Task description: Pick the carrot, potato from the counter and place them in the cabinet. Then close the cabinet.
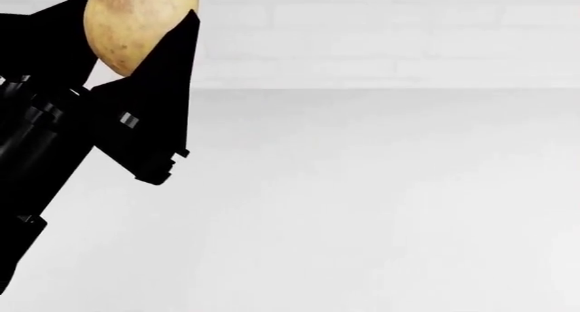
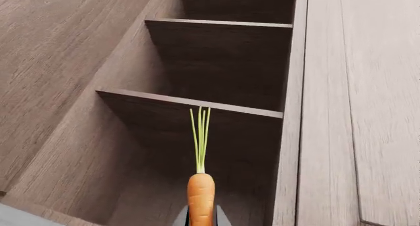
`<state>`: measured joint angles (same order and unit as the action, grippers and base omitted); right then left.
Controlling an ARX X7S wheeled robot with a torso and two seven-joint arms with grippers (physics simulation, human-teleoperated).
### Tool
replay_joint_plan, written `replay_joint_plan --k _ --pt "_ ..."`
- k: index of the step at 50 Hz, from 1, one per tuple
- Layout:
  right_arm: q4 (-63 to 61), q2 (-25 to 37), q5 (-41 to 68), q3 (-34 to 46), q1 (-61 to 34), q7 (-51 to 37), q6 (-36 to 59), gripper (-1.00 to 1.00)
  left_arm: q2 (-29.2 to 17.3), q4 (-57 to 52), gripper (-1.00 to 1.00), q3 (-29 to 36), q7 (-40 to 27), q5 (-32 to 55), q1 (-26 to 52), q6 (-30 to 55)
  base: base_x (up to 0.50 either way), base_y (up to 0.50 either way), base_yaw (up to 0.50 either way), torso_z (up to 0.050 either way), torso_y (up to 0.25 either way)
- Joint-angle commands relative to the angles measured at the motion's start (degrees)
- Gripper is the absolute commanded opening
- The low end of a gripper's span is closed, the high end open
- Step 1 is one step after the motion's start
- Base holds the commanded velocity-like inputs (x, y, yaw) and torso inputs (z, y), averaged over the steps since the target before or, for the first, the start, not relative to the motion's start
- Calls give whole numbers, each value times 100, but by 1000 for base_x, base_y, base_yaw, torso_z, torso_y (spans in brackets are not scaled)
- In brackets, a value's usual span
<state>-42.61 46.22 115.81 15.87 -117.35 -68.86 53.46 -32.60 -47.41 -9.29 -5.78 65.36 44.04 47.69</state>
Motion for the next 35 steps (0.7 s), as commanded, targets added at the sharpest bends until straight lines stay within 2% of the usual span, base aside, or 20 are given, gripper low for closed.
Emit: replay_joint_plan --k 1,3,9,16,21,26,35 --pt "948 -1034 -2196 692 670 1648 -24 -100 14 26 -100 1 68 11 -120 -105 0 0 0 0 0" --pt "1503 -1298 -3696 938 523 2148 -127 -100 12 26 -100 -5 87 11 -147 -122 0 0 0 0 0" --pt "2570 -1612 -4112 1218 -44 2653 -38 -100 -1 31 -100 -8 158 -13 -217 -171 0 0 0 0 0" --pt "3348 -2000 -5204 1782 290 3384 -700 -100 -16 43 -100 -7 192 -15 -242 -204 0 0 0 0 0" --pt "3355 -2054 -5328 1786 333 3416 -859 -100 -35 36 -100 0 205 -9 -248 -215 0 0 0 0 0" --pt "3375 -2103 -5064 1664 19 3303 -621 -100 -39 49 -100 7 225 -20 -255 -240 0 0 0 0 2" --pt "4153 -2480 -5333 1828 -378 3581 -691 -100 -37 56 -100 52 328 -103 -341 -305 0 0 0 0 0"
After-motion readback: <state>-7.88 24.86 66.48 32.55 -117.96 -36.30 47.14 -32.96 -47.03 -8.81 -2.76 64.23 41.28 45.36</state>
